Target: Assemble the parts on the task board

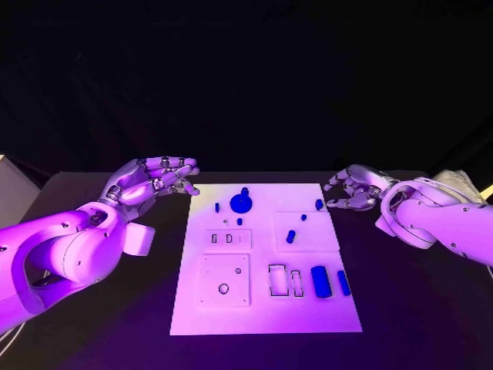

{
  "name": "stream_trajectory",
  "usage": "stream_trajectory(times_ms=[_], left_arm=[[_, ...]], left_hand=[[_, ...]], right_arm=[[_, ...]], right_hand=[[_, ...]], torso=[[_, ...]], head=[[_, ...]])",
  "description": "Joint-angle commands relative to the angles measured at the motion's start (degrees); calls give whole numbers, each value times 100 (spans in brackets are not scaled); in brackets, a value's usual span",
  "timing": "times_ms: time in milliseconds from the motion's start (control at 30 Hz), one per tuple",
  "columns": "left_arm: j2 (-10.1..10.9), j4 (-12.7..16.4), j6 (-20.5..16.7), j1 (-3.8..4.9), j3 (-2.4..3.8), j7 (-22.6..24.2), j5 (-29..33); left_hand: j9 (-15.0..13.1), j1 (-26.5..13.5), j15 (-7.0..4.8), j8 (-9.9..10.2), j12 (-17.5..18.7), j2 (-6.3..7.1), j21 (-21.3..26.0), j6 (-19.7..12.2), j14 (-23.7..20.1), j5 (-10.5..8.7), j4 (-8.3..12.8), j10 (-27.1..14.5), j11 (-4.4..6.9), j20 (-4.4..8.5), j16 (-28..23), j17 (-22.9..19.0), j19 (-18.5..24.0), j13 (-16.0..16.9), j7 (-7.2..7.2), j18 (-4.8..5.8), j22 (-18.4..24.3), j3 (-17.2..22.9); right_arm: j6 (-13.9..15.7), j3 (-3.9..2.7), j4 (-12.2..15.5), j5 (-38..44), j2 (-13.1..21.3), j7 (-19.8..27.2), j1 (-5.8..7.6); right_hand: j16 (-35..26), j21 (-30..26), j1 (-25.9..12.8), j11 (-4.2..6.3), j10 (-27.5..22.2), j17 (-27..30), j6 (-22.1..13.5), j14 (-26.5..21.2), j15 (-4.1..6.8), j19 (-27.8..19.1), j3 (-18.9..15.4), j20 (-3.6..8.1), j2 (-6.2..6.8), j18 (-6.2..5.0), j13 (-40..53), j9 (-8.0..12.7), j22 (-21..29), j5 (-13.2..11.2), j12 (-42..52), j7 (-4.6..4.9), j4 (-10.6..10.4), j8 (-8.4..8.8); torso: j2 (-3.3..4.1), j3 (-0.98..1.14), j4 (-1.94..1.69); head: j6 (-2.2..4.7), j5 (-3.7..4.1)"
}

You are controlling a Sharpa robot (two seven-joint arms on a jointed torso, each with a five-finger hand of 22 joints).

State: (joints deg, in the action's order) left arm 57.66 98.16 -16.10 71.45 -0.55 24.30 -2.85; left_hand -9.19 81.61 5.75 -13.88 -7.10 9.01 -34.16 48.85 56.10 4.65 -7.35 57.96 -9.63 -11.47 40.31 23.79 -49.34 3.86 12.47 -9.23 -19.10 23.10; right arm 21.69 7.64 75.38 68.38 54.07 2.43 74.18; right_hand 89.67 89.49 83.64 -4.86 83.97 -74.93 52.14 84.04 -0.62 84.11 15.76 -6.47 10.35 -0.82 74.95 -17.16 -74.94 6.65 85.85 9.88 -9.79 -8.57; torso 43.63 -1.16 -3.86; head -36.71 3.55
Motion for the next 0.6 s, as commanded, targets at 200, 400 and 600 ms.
stream_trajectory(times_ms=[200, 400, 600], left_arm=[[-10, 4, 114, 4, 2, 56, -24], [-3, 8, 111, 4, 2, 58, -26], [7, 7, 105, 4, 2, 58, -26]], left_hand=[[-5, -34, 2, -11, 23, 16, -20, 22, -32, -31, -6, 51, 7, -19, 26, 3, 39, 10, 66, -97, -6, 24], [-8, -45, 2, -12, 26, 17, -41, 24, -32, -34, -3, 56, 6, -20, 39, 2, 52, 10, 68, -98, -20, 36], [-8, -48, 3, -12, 26, 18, -43, 24, -33, -35, -4, 56, 6, -20, 40, 2, 53, 10, 68, -98, -21, 36]], right_arm=[[57, 6, -81, 104, -91, -83, -36], [87, 13, -114, 108, -156, -126, -102], [94, 19, -176, 110, -226, -148, -163]], right_hand=[[33, 24, -1, -13, 183, -1507, 13, 596, -14, 571, 12, -24, 53, 73, 1056, 7, -1478, 35, -19, -5, 31, 20], [33, 22, -3, -12, 186, -1507, 27, 596, -14, 570, 24, -24, 46, 73, 1057, 6, -1476, 44, -17, -6, 31, 16], [33, 21, -7, -10, 193, -1507, 50, 596, -13, 569, 40, -23, 39, 72, 1064, 3, -1475, 52, -11, -9, 30, 8]], torso=[[-8, -12, 5], [1, -8, -6], [-8, -11, -2]], head=[[-40, 0], [-57, -16], [-95, -41]])
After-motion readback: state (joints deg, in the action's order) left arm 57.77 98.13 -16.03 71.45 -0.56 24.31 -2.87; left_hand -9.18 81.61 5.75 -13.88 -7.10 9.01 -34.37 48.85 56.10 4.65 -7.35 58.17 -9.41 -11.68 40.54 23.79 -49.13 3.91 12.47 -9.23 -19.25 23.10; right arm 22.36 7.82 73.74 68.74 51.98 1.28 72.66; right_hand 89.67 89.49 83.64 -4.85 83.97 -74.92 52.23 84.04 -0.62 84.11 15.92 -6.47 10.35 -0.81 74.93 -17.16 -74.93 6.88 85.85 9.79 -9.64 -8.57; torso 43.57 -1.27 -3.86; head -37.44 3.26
